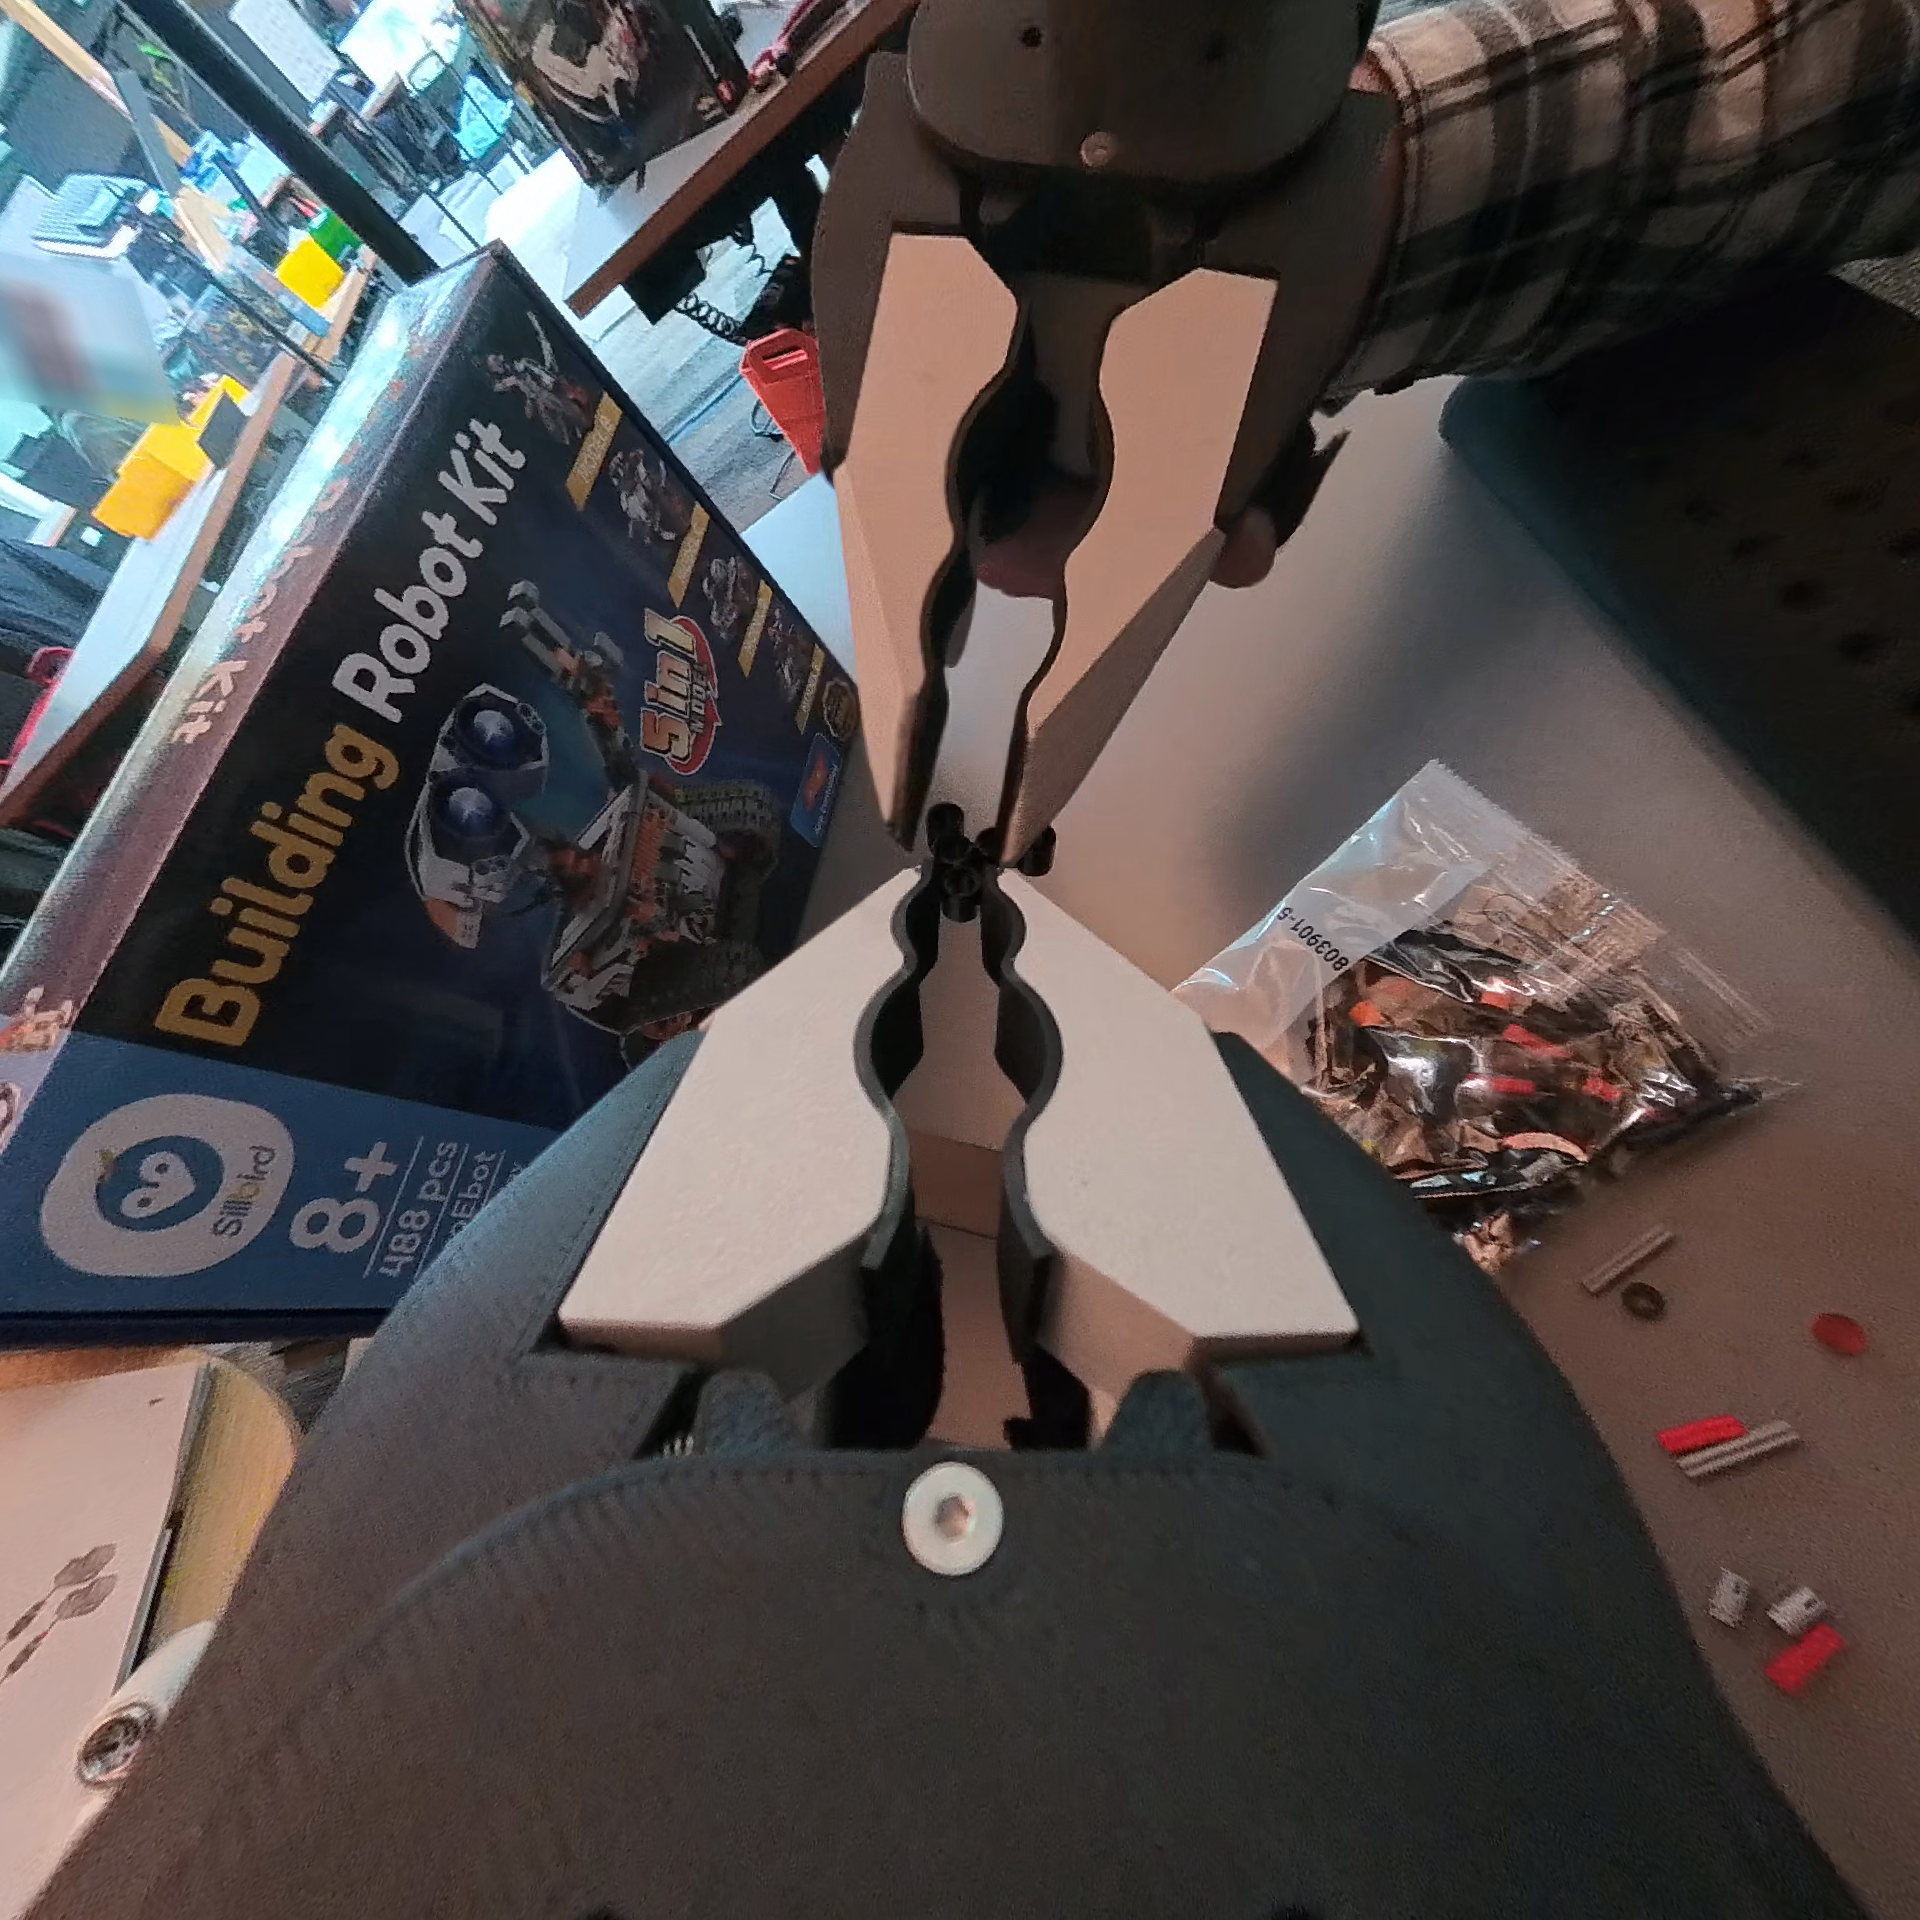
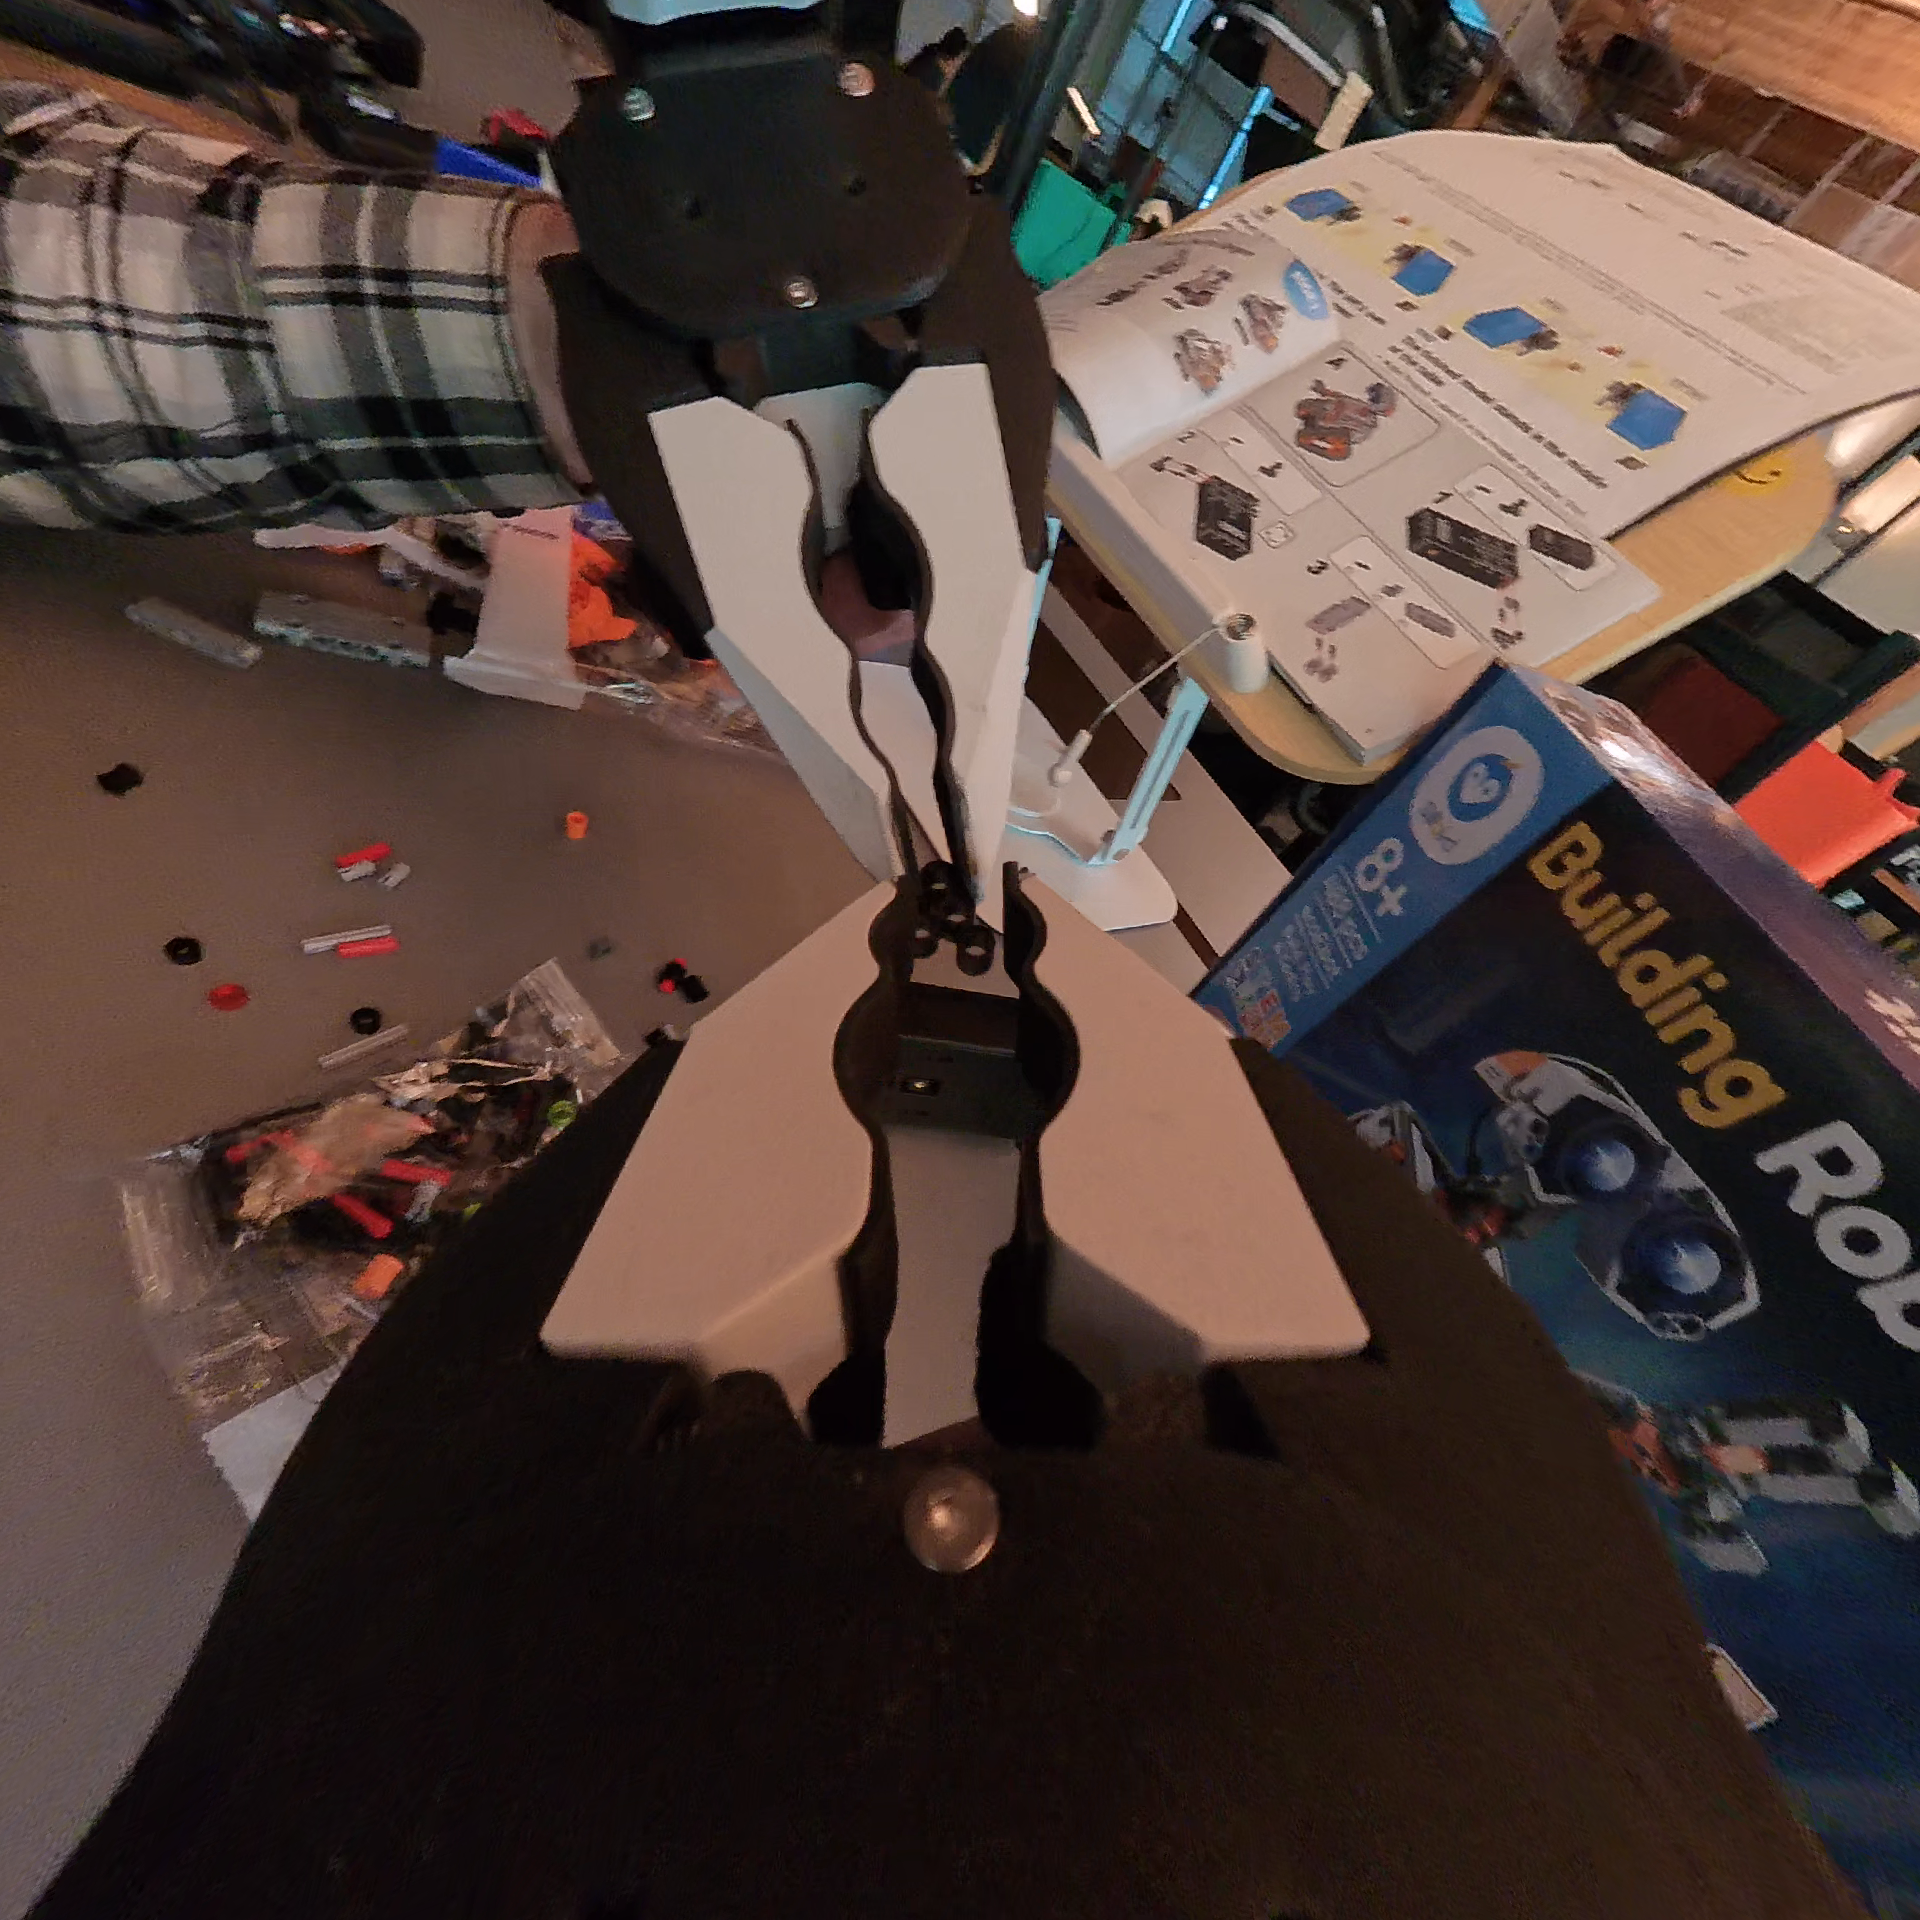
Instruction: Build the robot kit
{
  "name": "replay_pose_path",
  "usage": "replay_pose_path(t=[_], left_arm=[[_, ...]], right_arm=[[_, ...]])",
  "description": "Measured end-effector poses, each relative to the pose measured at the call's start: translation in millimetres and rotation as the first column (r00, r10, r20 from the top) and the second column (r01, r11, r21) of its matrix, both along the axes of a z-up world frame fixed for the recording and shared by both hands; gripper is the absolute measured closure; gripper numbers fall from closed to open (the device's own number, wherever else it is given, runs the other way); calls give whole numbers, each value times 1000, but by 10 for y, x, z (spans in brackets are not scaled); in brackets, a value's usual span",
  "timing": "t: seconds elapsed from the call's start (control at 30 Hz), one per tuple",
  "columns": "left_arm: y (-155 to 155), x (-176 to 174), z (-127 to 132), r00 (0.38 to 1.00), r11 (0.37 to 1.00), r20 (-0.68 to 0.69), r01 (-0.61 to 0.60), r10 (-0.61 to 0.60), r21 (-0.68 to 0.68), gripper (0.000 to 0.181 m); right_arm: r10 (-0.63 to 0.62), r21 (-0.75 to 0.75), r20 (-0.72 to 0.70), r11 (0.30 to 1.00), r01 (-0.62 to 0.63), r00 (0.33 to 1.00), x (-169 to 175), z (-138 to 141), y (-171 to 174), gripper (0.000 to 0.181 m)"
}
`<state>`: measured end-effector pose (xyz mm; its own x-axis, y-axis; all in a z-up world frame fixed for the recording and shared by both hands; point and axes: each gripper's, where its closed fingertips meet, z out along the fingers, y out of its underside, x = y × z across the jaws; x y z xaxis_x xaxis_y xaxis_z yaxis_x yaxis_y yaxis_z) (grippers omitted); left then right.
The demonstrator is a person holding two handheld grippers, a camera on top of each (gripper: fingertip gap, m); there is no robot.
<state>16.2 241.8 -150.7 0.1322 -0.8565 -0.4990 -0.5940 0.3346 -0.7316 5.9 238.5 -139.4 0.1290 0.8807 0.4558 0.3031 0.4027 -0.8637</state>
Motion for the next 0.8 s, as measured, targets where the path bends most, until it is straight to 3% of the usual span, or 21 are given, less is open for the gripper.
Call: replay_pose_path(t=[0.3,0.6,0.8], left_arm=[[-130,-7,6,998,995,17,62,-61,-82,176],[-225,10,50,993,985,53,112,-105,-132,176],[-303,17,-10,990,974,34,142,-138,-177,176]], right_arm=[[84,-7,-8,996,-84,996,-26,-6,-168,181],[118,-53,-54,991,-121,992,11,69,-207,159],[162,-53,-27,985,-163,986,-14,12,-305,163]])
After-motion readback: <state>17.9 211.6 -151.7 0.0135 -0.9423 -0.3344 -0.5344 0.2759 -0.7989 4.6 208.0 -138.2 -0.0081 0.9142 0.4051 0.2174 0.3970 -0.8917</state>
